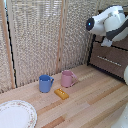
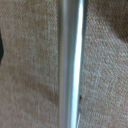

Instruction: Propose to navigate your clamp on the clench of the first drawer. Use gentle force to register to the cabinet. Send posterior your swing mandate till over it lurks, a cup of pink essence. Fortify your grip after aiming concentric with the pink cup’s periphery. Manoeuvre the pink towards the cabinet's top. Drop your compression till the cup is resting inside.

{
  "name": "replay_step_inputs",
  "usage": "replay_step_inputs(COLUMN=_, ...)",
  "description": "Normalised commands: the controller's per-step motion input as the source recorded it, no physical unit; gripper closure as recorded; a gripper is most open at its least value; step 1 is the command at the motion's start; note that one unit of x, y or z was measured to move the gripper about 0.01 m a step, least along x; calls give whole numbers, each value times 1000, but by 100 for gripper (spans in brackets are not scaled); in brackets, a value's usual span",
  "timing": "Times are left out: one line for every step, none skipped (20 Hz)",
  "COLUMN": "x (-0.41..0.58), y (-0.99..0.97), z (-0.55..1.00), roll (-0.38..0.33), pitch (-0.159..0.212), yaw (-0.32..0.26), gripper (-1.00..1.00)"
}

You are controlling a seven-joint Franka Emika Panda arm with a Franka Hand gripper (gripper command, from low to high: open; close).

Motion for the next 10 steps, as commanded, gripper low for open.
replay_step_inputs(x=0, y=-414, z=-69, roll=0, pitch=0, yaw=33, gripper=100)
replay_step_inputs(x=0, y=-354, z=-14, roll=7, pitch=0, yaw=44, gripper=100)
replay_step_inputs(x=11, y=-194, z=-26, roll=21, pitch=0, yaw=60, gripper=100)
replay_step_inputs(x=0, y=-9, z=-23, roll=76, pitch=0, yaw=171, gripper=100)
replay_step_inputs(x=-49, y=-131, z=-11, roll=149, pitch=9, yaw=250, gripper=100)
replay_step_inputs(x=0, y=0, z=-9, roll=117, pitch=46, yaw=335, gripper=100)
replay_step_inputs(x=0, y=0, z=-9, roll=106, pitch=59, yaw=355, gripper=100)
replay_step_inputs(x=0, y=0, z=0, roll=94, pitch=49, yaw=356, gripper=100)
replay_step_inputs(x=0, y=-43, z=0, roll=101, pitch=23, yaw=336, gripper=100)
replay_step_inputs(x=0, y=-169, z=0, roll=110, pitch=0, yaw=290, gripper=100)
